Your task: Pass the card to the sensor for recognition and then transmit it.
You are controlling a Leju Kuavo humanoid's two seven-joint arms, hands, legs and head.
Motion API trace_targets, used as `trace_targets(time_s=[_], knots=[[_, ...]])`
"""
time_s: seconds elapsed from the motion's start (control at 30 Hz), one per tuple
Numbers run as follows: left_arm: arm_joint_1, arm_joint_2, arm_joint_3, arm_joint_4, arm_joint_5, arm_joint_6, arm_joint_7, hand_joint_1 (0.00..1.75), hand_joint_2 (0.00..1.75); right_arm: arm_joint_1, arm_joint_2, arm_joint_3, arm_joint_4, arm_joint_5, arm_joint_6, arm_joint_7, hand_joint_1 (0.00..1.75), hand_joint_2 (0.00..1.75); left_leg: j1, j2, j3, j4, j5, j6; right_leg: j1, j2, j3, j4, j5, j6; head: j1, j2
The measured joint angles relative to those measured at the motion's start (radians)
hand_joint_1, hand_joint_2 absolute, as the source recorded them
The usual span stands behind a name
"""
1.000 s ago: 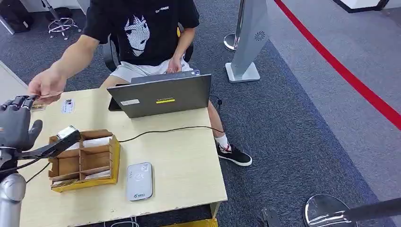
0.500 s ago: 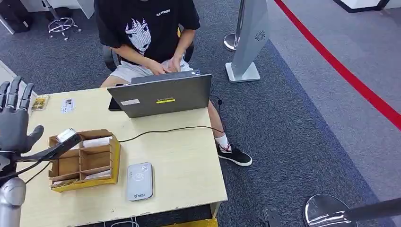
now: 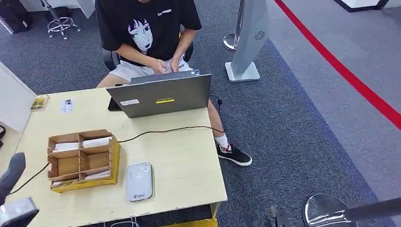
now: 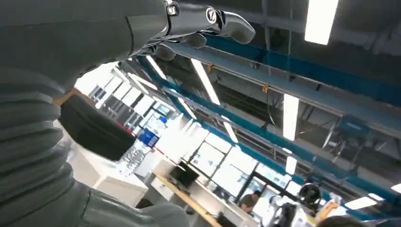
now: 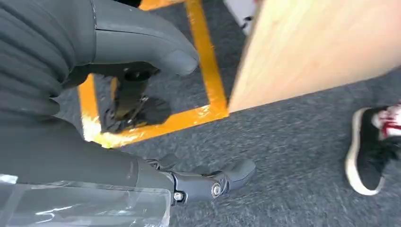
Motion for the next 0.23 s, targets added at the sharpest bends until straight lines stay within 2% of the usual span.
trace_targets(time_s=[0.07, 0.13, 0.23], knots=[[0.067, -0.052, 0.04, -0.041, 0.09, -0.015, -0.047, 0.0, 1.75, 0.016, 0.0, 0.01, -0.02, -0.043, 0.009, 0.004, 0.0, 1.75, 0.0, -0.001, 0.0, 0.0, 0.0, 0.0, 0.0, -0.002, 0.0, 0.0, -0.001, 0.0, 0.0, 0.0], [0.121, -0.11, 0.088, -0.072, 0.183, -0.062, -0.06, 0.0, 1.75, 0.031, 0.001, 0.023, -0.042, -0.08, 0.016, 0.013, 0.0, 1.75, 0.0, -0.001, 0.0, 0.0, 0.0, 0.0, 0.0, -0.002, 0.0, 0.0, -0.001, 0.0, 0.0, 0.0], [0.2, -0.174, 0.163, -0.103, 0.416, -0.099, -0.08, 0.0, 1.75, 0.063, 0.002, 0.04, -0.088, -0.136, 0.032, 0.03, 0.0, 1.75, 0.0, -0.001, 0.001, 0.0, -0.001, -0.001, 0.0, -0.001, 0.001, 0.0, -0.001, -0.001, 0.0, 0.0]])
